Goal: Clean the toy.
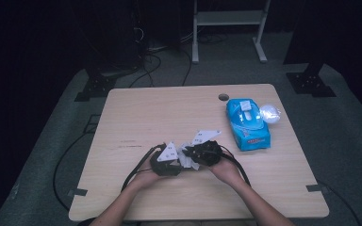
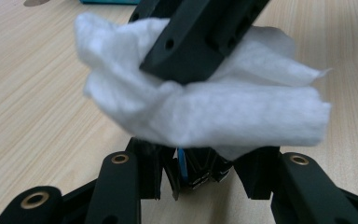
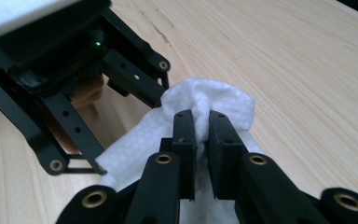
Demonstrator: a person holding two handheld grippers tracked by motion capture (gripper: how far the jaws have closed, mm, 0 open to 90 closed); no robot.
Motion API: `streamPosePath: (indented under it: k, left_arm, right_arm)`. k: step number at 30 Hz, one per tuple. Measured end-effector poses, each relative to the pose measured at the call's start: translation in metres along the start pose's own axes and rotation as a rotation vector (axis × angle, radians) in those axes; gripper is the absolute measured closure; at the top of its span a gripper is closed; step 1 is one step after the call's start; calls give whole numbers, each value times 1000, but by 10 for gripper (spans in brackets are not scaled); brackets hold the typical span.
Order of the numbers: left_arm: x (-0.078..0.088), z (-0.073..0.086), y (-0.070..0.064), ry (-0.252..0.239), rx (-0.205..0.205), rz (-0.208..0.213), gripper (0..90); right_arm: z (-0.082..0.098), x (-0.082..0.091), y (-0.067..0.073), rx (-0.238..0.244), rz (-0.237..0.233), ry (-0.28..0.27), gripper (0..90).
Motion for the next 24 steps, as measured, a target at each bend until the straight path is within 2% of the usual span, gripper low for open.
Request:
streamPosePath:
  k: [2, 4, 8, 10, 15, 18, 21, 24]
  left_arm:
    - [0, 0, 0, -3, 0, 0, 570]
    - [0, 0, 0, -3, 0, 0, 570]
    - [-1, 0, 0, -4, -5, -3, 567]
    - [-1, 0, 0, -3, -6, -6, 565]
    - [0, 0, 0, 2, -6, -6, 565]
    - [1, 0, -1, 3, -13, -2, 567]
    - [1, 0, -1, 2, -9, -1, 568]
    - [1, 0, 0, 1, -11, -3, 568]
  right_arm:
    - [1, 4, -6, -8, 20, 2, 817]
    - [4, 9, -15, -10, 59, 8, 817]
    - [6, 14, -25, -55, 58, 2, 818]
    - [5, 12, -20, -55, 50, 0, 817]
    - [-2, -4, 3, -28, -27, -5, 817]
    - [-3, -6, 9, 9, -26, 2, 817]
    - [0, 2, 1, 8, -2, 7, 817]
    - [8, 15, -19, -9, 57, 3, 817]
Point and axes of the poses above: each handheld gripper's, and its own axes: x roughly backward along the jaws, z roughly out of its underside, y roughly to its left, the point moved 5 cm from there along -x, roughly forward along the jaws, and after that the axes turned 13 degrees about -x, right-handed, at the moved point
